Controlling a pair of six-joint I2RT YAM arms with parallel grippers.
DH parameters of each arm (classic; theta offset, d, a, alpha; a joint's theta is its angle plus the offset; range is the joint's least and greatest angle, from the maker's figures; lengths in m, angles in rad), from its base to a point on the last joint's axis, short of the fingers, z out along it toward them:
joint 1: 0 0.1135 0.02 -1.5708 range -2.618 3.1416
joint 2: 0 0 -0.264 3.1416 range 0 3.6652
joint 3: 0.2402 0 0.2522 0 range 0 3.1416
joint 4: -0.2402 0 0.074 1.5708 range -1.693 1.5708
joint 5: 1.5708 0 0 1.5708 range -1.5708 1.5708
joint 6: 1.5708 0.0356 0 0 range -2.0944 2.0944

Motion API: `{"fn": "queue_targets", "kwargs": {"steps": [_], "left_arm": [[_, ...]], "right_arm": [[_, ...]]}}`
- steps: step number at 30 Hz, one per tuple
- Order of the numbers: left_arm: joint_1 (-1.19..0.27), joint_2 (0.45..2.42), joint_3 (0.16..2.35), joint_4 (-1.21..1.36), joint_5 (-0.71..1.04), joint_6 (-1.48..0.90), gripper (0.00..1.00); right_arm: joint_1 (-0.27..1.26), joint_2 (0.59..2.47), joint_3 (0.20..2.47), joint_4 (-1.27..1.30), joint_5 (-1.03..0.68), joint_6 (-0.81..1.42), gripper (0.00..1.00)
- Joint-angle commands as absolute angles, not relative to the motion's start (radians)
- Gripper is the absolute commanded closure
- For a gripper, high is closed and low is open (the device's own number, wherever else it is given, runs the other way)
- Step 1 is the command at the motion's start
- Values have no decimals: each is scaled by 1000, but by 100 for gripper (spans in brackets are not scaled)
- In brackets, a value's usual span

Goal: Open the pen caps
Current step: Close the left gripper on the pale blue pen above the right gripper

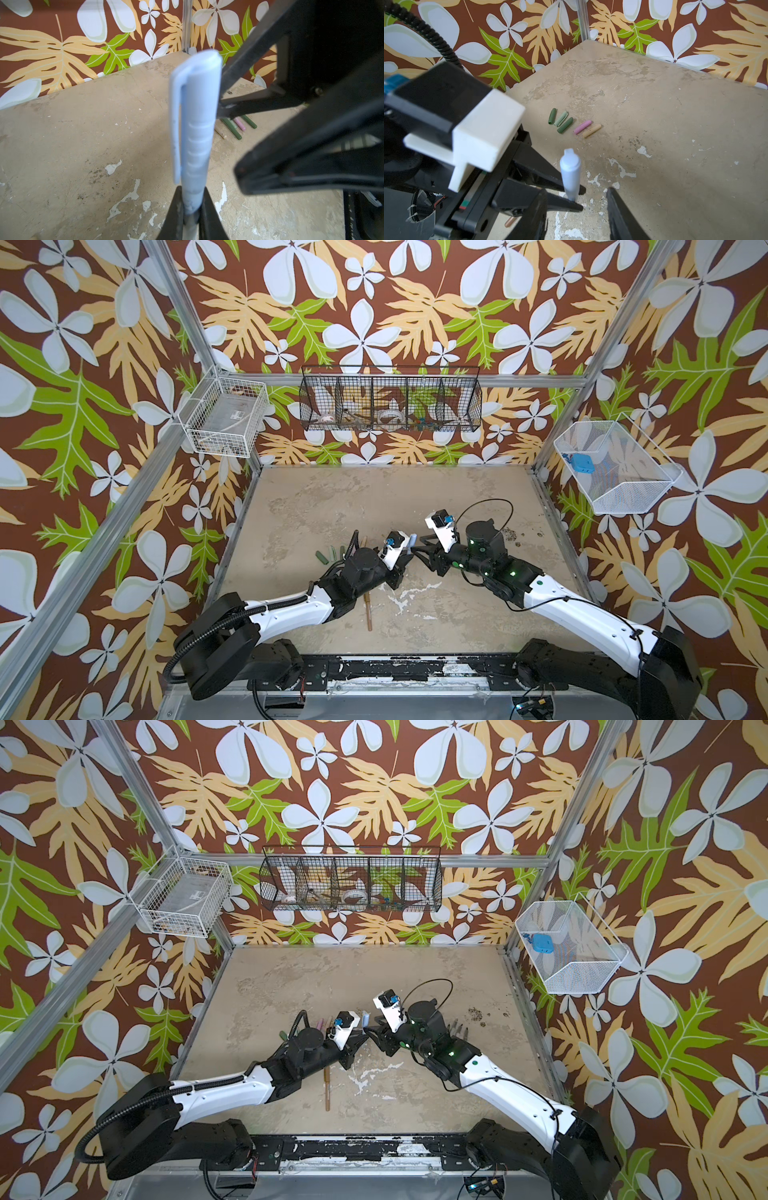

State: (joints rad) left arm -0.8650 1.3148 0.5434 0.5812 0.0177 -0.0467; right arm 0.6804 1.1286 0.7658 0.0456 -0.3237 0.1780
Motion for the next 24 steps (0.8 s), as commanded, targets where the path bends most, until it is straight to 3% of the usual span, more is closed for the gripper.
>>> {"fn": "queue_targets", "kwargs": {"steps": [1,10,18,19,24], "left_arm": [[-874,1315,549,586,33,-6,100],[-896,1324,551,587,59,26,100],[-898,1321,552,590,53,13,99],[-898,1321,551,591,49,6,94],[-898,1316,545,609,44,-11,75]], "right_arm": [[681,1136,778,26,-334,162,58],[681,1160,793,4,-352,147,69],[681,1137,779,21,-353,140,95],[681,1133,775,27,-353,141,99],[681,1132,764,48,-371,150,100]]}}
